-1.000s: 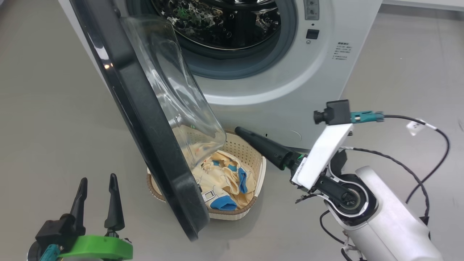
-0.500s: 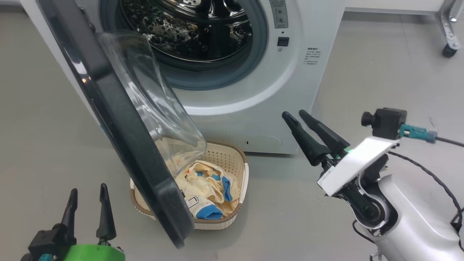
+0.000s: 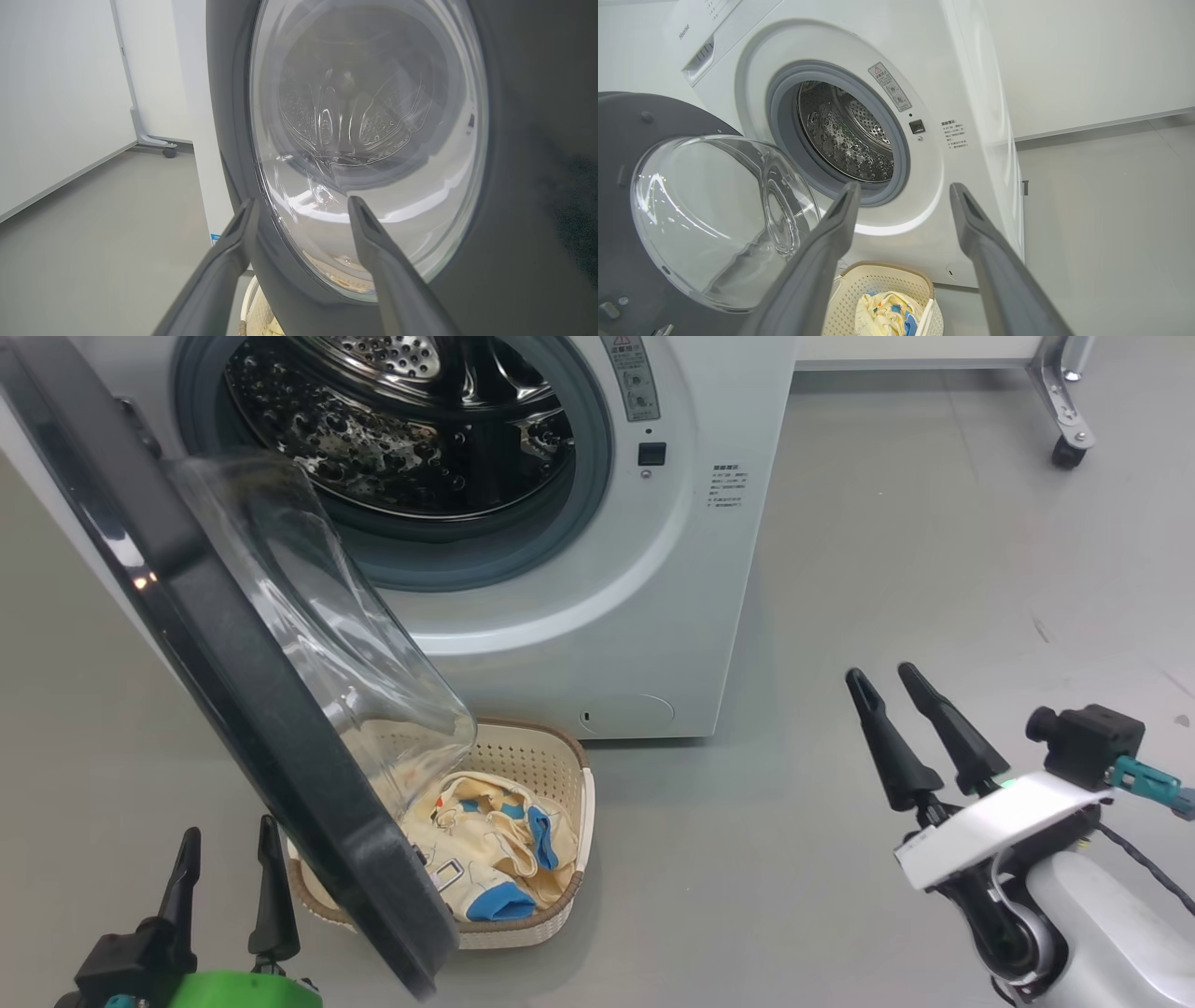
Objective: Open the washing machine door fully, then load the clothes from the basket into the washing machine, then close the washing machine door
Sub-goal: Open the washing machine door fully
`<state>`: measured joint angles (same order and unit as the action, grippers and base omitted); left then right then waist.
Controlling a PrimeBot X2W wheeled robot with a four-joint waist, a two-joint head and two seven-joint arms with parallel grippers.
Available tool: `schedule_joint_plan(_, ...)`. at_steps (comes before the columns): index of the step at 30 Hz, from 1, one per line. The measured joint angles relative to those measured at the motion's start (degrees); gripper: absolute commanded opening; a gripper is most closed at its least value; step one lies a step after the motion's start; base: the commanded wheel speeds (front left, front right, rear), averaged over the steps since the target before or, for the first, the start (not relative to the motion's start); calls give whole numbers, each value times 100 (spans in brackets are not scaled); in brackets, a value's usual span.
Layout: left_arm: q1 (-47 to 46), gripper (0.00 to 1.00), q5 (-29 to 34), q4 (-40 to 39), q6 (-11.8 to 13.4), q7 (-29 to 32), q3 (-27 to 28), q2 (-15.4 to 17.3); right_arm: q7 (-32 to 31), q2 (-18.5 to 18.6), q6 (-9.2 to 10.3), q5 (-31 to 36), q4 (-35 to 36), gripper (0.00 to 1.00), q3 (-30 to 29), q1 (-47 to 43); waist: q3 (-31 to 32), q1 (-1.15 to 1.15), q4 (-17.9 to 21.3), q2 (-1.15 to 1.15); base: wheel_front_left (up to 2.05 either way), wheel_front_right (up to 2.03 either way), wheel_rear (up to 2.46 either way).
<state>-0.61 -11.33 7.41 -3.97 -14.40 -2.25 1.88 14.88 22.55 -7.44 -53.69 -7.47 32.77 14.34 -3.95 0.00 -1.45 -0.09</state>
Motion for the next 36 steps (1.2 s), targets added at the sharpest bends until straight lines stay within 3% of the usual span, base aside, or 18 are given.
schedule_joint_plan(10, 14, 100, 30, 13, -42, 0, -63, 1, 0, 156, 51, 716, -647, 100, -548, -411, 28, 0, 106, 0, 0, 0, 0)
schedule_joint_plan(19, 91, 100, 32, 38, -42, 0, -62, 1, -7, -231, 248, 1329, -557, 100, -1550, -615, 24, 0, 119, 0, 0, 0, 0)
schedule_joint_plan(36, 92, 100, 81, 47, -47, 0, -75, 1, -8, -703, 254, 2539, -394, 100, -2555, -1188, 16, 0, 22, 0, 0, 0, 0)
